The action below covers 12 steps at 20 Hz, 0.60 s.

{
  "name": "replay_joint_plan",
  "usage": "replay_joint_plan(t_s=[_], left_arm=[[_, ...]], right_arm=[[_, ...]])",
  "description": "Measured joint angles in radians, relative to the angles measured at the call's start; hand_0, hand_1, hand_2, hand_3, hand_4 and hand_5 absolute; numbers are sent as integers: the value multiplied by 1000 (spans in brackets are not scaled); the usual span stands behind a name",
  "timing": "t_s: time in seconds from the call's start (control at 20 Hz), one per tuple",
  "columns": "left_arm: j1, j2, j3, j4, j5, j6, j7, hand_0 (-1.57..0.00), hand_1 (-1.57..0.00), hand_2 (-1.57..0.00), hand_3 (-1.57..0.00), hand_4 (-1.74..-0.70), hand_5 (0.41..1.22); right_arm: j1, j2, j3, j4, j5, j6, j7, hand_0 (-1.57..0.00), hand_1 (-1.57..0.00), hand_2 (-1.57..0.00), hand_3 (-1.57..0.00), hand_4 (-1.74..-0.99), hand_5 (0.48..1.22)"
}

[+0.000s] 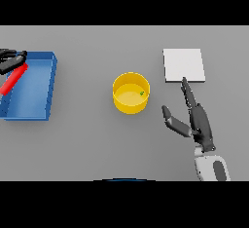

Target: Pick up the red beaker and tilt it to pour out 1 green nut into yellow bowl. Pick up the yellow bowl and place it on the metallic measuring scale.

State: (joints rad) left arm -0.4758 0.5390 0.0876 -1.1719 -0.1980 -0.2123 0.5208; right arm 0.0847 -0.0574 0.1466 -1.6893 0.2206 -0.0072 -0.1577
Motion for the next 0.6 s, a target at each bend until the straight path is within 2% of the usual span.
replay_joint_plan(t_s=[0.05, 0.2, 0.3, 0.4, 0.45, 0.5, 0.55, 0.6], left_arm=[[-9, 0, -16, 13, -19, -5, 15, -246, -225, -213, -220, -828, 627], [-22, 7, -40, 54, -69, 13, -1, -125, -115, -109, -112, -794, 627], [-20, 11, -35, 52, -71, 26, -40, -80, -73, -69, -72, -776, 631], [-19, -2, -32, 32, -62, 40, -60, -51, -46, -44, -45, -779, 635], [-15, -9, -28, 23, -55, 49, -81, -40, -37, -35, -36, -784, 644], [-8, -22, -23, 14, -44, 58, -96, -32, -29, -28, -29, -786, 652], [6, -32, -22, -3, -38, 65, -101, -25, -23, -22, -23, -793, 657], [5, -30, -14, -8, -33, 71, -99, -20, -18, -17, -18, -798, 661]], right_arm=[[4, -3, 2, -3, 3, 2, -5, 1, 1, 1, 1, -1156, 665], [-3, -9, 1, 0, 27, -15, 17, 1, 1, 1, 1, -1157, 665], [-2, -18, -5, -10, 28, -17, 22, 1, 1, 1, 1, -1144, 644], [-11, -18, 14, -15, 82, -38, 90, 1, 1, 1, 1, -1115, 638], [-30, -31, 21, -13, 90, -24, 98, 1, 1, 1, 1, -1087, 649], [-51, -54, 36, -11, 101, 5, 80, 1, 1, 1, 1, -1080, 662], [-70, -79, 49, 3, 115, 33, 68, 1, 1, 1, 1, -1088, 665], [-103, -115, 60, 14, 134, 66, 88, 1, 1, 1, 1, -1103, 662]])
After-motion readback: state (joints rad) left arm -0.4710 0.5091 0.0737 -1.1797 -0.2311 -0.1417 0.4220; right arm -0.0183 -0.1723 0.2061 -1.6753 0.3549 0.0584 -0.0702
